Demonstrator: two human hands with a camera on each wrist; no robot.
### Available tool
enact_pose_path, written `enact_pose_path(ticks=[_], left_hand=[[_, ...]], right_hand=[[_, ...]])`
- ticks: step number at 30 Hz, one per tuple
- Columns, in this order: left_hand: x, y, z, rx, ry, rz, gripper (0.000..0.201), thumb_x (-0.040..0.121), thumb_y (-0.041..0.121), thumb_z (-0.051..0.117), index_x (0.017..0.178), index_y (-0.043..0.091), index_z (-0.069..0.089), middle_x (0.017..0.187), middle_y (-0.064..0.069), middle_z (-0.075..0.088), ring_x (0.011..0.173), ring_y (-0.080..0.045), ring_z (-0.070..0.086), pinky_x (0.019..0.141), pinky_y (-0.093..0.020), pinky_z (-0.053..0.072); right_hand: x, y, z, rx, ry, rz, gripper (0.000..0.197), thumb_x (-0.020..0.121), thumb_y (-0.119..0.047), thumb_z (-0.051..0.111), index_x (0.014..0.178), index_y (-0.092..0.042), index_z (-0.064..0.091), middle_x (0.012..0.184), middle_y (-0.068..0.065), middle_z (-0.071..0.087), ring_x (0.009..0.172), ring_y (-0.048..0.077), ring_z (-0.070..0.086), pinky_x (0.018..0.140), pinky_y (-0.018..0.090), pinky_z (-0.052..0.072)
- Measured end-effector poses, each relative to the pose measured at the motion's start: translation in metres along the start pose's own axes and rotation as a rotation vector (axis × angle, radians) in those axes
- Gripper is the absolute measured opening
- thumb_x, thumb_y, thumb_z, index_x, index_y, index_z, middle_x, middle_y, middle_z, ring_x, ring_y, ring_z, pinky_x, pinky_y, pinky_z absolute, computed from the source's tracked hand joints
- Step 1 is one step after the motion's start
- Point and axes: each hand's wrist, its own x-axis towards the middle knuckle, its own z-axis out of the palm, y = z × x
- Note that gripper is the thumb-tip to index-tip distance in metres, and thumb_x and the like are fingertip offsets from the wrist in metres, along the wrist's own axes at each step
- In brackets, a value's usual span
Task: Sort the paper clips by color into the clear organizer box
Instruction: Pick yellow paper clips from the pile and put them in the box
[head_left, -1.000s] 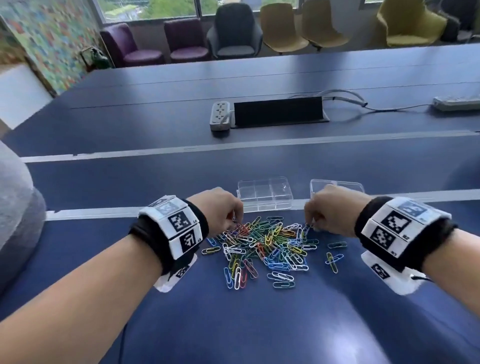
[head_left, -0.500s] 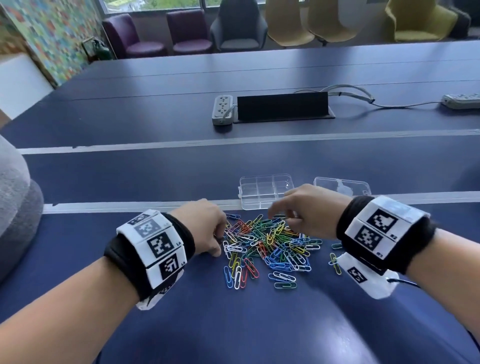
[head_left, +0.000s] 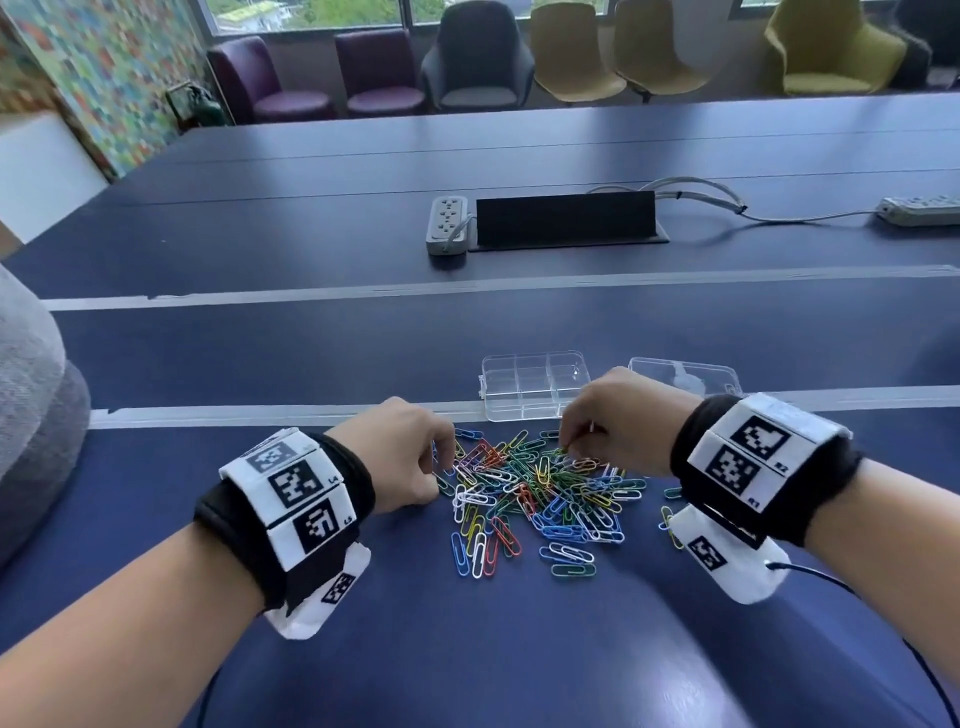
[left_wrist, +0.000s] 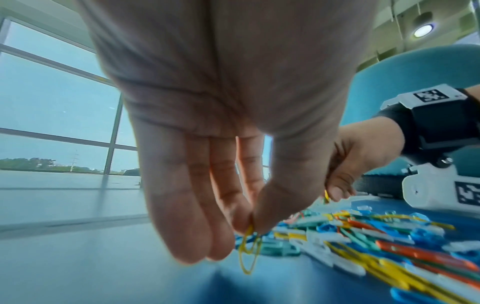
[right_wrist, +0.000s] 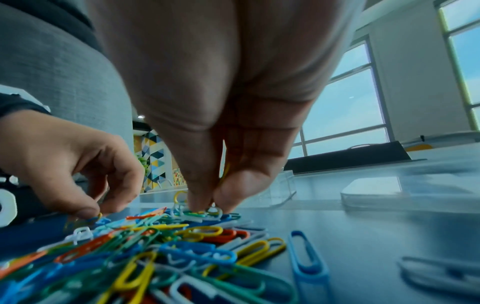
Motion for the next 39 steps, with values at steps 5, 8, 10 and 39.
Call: enact_pose_path(ticks=[5,8,10,39], left_hand=[[0.001,0.002,-0.002,-0.107,0.055,0.013,0.020,0.084,0.014,0.056,0.091,0.027,0.070,0.064,0.013,0.059,0.054,0.003,0.051,0.056,-0.006,0.038],[0.003,0.007,-0.002,-0.208,0.041,0.042,0.022,0.086,0.009,0.056,0.087,0.024,0.072,0.059,0.012,0.058,0.047,0.009,0.054,0.049,0.000,0.036],[0.007,0.009,0.000,-0.238,0.051,0.054,0.022,0.085,0.009,0.057,0.086,0.025,0.072,0.065,0.010,0.064,0.049,0.006,0.056,0.053,-0.002,0.040],[0.013,0.014,0.012,-0.081,-0.039,0.117,0.005,0.078,0.017,0.070,0.082,0.015,0.072,0.066,0.007,0.061,0.060,-0.005,0.052,0.066,-0.021,0.046]], right_hand=[[-0.004,0.005,0.003,0.151,0.001,0.065,0.021,0.084,-0.013,0.060,0.095,-0.023,0.075,0.076,-0.007,0.070,0.068,0.009,0.063,0.075,0.020,0.054],[-0.005,0.008,0.001,0.203,-0.011,0.096,0.018,0.084,-0.018,0.064,0.095,-0.030,0.072,0.062,-0.011,0.063,0.059,0.008,0.060,0.072,0.025,0.055],[-0.007,0.007,0.000,0.188,-0.011,0.099,0.018,0.085,-0.019,0.064,0.095,-0.031,0.072,0.061,-0.013,0.062,0.064,0.011,0.064,0.068,0.022,0.052],[-0.001,-0.006,0.013,0.039,-0.060,0.002,0.033,0.094,-0.015,0.041,0.117,-0.028,0.060,0.109,0.004,0.062,0.100,0.025,0.059,0.090,0.032,0.049]])
